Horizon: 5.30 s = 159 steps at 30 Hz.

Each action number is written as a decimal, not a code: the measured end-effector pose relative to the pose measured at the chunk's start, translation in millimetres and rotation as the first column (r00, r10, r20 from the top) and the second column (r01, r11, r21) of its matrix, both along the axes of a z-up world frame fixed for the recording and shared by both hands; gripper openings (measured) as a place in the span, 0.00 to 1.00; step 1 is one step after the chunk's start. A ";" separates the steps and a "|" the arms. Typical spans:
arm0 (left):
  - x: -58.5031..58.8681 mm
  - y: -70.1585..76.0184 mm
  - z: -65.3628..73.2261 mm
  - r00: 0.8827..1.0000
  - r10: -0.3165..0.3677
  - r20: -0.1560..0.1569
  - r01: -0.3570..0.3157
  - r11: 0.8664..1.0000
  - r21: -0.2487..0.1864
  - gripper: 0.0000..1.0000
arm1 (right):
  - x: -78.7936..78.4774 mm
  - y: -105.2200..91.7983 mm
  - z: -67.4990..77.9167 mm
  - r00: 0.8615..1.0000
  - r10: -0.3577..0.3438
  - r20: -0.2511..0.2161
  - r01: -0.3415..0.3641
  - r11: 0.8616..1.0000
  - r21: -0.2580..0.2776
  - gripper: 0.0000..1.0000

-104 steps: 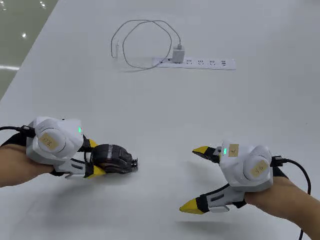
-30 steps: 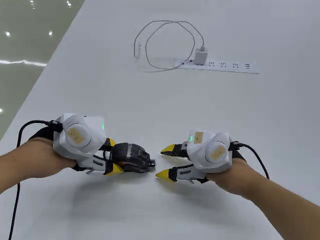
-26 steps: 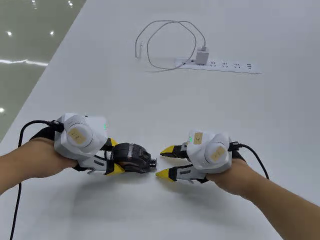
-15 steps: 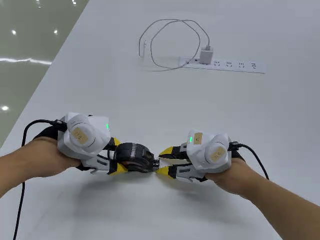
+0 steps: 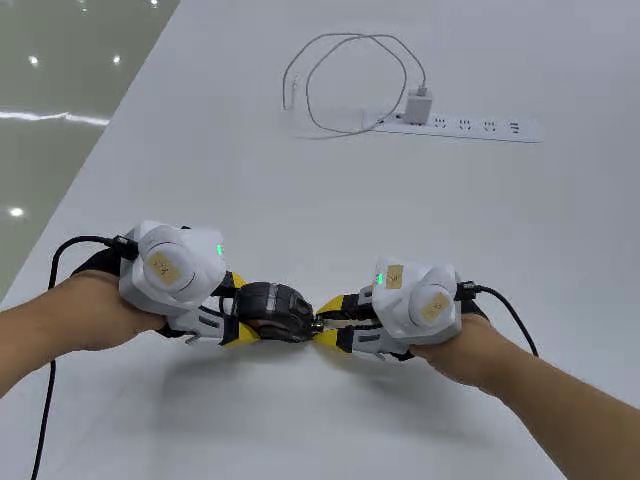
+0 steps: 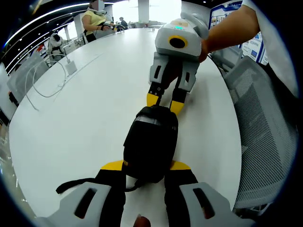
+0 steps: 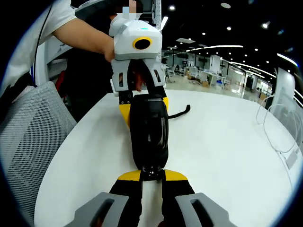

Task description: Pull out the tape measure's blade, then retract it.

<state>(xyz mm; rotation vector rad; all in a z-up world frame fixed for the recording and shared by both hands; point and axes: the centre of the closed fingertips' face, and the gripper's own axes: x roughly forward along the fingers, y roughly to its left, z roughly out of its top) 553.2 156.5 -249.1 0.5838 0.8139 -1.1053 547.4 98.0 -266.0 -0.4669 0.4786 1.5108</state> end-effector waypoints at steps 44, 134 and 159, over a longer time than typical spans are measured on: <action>-0.7 -0.4 0.1 1.000 -0.009 0.004 0.009 1.000 0.000 0.25 | 1.4 -10.7 0.1 1.000 -0.003 -0.003 0.003 1.000 -0.018 0.08; -1.2 0.9 0.5 1.000 -0.009 0.003 0.009 1.000 0.001 0.26 | 7.4 -88.7 5.2 0.996 -0.081 0.024 0.083 0.992 -0.089 0.08; -1.0 0.3 0.1 1.000 -0.017 0.003 0.017 1.000 0.002 0.26 | 6.7 -113.3 4.6 0.993 -0.113 0.022 0.115 0.987 -0.113 0.08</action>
